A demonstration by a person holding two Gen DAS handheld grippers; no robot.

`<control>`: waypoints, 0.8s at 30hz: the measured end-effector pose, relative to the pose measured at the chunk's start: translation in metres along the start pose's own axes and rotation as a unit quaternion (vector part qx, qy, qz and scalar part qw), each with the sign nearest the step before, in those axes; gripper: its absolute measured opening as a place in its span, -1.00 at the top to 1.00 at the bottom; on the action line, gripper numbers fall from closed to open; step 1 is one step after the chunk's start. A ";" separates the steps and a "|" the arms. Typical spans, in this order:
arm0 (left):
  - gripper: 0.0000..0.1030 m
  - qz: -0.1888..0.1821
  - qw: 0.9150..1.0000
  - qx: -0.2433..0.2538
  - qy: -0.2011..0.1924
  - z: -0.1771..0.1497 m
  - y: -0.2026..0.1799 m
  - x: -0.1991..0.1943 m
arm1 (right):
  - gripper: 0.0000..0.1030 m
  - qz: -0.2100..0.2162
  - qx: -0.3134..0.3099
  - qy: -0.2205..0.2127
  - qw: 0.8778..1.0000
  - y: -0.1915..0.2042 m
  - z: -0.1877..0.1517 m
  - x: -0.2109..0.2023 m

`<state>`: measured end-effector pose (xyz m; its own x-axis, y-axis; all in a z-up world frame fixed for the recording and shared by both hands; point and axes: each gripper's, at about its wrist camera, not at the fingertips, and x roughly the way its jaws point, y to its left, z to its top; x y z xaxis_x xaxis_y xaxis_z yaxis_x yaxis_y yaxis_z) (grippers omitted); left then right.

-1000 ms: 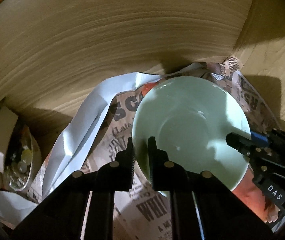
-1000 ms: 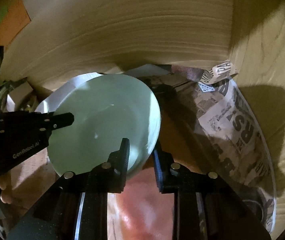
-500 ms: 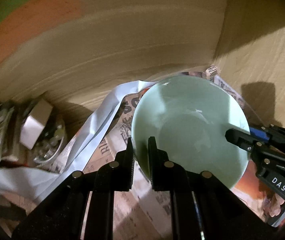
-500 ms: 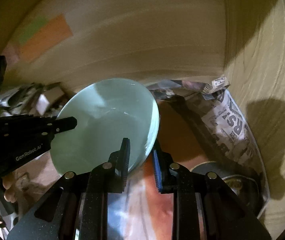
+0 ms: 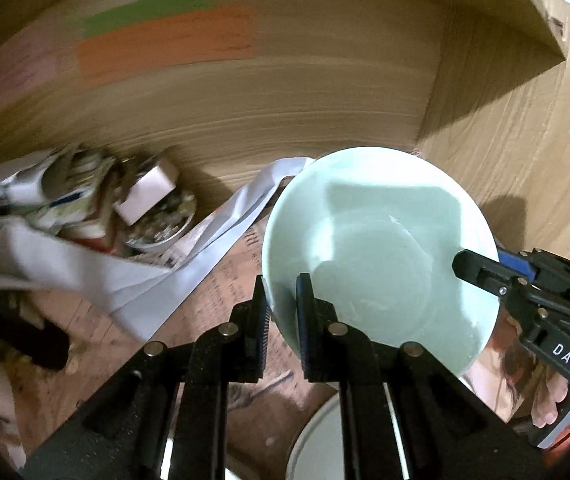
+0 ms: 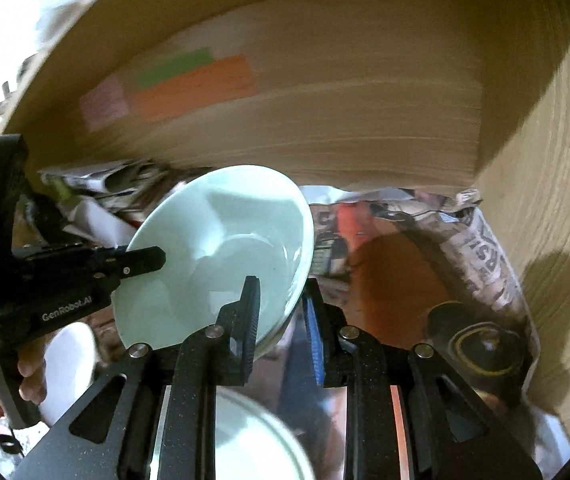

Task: Organize plates and bowls
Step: 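Carry the mint green bowl over the nested dotted bowl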

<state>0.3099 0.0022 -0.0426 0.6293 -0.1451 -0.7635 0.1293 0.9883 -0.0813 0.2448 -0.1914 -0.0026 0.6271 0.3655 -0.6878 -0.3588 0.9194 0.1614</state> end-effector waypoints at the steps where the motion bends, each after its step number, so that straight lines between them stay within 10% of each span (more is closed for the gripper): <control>1: 0.78 0.002 1.000 -0.003 -0.002 -0.005 0.004 -0.005 | 0.61 0.005 -0.003 -0.001 1.000 0.006 -0.002 -0.001; 24: 0.77 0.053 0.995 -0.069 -0.058 -0.113 0.084 -0.083 | 0.61 0.106 -0.035 0.028 0.993 0.097 -0.044 0.025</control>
<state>0.1824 0.1026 -0.0583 0.7195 -0.0373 -0.6935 -0.0434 0.9942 -0.0986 0.1955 -0.0992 -0.0354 0.4944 0.5388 -0.6821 -0.5262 0.8101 0.2585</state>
